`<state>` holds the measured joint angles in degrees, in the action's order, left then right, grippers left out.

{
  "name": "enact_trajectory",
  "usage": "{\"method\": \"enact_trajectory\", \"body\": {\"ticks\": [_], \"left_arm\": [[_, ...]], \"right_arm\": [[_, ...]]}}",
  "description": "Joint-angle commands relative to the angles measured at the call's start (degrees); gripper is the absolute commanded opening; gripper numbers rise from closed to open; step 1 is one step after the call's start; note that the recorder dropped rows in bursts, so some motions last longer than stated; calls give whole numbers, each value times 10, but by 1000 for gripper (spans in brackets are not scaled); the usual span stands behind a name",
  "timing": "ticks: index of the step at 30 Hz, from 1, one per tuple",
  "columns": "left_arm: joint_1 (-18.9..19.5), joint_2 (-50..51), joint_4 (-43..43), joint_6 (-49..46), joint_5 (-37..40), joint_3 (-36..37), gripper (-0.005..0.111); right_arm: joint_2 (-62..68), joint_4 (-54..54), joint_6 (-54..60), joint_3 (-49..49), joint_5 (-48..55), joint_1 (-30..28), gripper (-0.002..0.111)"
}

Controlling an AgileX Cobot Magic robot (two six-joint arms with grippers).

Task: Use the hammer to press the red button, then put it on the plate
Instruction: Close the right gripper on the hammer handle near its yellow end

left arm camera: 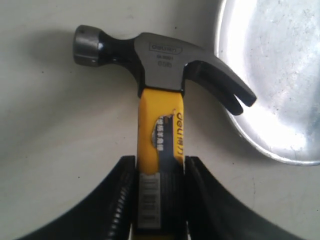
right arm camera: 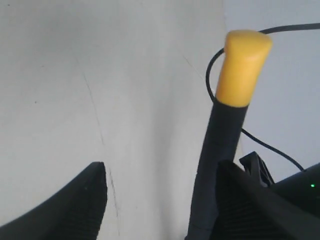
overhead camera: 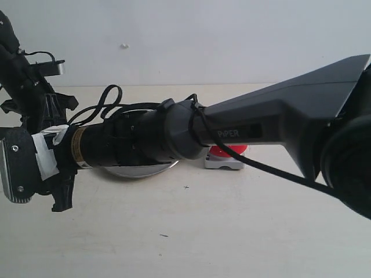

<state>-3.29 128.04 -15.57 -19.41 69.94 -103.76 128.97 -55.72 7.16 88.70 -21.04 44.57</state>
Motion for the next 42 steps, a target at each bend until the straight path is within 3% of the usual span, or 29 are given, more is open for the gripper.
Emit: {"method": "enact_trajectory", "body": {"ticks": [1,23,42], "left_arm": [[-1,-3,-14,-1,0,2,0],[-25,-3,-44,7,0,2,0],[-25,-3,-32,8,0,2,0]], "right_arm": [[-1,117,50,4,-44,1,61],[11,157,63,6,-50,1,61],[73,169,48,102,-40,16,61]]}}
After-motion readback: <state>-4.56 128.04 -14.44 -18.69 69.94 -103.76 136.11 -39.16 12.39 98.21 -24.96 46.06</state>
